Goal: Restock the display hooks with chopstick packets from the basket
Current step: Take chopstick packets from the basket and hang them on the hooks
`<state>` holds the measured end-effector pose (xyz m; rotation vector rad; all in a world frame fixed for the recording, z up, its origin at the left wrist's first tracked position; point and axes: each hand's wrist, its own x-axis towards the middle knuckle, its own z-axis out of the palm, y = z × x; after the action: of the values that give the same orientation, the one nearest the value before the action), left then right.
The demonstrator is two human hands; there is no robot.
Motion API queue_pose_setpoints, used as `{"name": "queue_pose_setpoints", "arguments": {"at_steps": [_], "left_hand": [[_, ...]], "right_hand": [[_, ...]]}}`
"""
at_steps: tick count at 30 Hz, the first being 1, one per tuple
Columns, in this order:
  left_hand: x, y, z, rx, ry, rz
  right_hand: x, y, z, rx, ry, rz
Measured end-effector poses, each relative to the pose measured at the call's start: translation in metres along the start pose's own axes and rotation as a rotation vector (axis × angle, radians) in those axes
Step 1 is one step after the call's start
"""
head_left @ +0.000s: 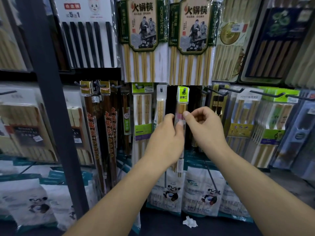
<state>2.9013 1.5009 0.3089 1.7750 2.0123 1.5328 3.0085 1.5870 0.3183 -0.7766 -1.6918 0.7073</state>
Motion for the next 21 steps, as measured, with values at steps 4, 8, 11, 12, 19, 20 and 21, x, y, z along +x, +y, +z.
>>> {"name": "queue_pose_setpoints", "arguments": {"at_steps": [4, 8, 11, 12, 19, 20, 21], "left_hand": [[0.013, -0.002, 0.022, -0.406, -0.093, -0.171], [0.017, -0.008, 0.037, -0.714, -0.122, -0.254], [0.022, -0.015, 0.046, -0.787, -0.109, -0.27], [0.026, -0.016, 0.049, -0.801, -0.099, -0.274], [0.059, -0.025, 0.062, -0.815, -0.022, -0.343], [0.059, -0.026, 0.063, -0.808, -0.021, -0.346], [0.058, -0.027, 0.063, -0.8, -0.023, -0.342]], "right_hand": [[-0.004, 0.022, 0.005, -0.04, -0.223, 0.002], [-0.014, 0.039, 0.013, 0.069, -0.46, -0.036], [-0.012, 0.052, 0.015, 0.086, -0.502, -0.019], [-0.008, 0.054, 0.015, 0.081, -0.507, -0.01], [0.024, 0.067, 0.024, -0.009, -0.522, -0.044], [0.025, 0.07, 0.024, -0.027, -0.524, -0.047], [0.024, 0.074, 0.024, -0.043, -0.524, -0.048]]}}
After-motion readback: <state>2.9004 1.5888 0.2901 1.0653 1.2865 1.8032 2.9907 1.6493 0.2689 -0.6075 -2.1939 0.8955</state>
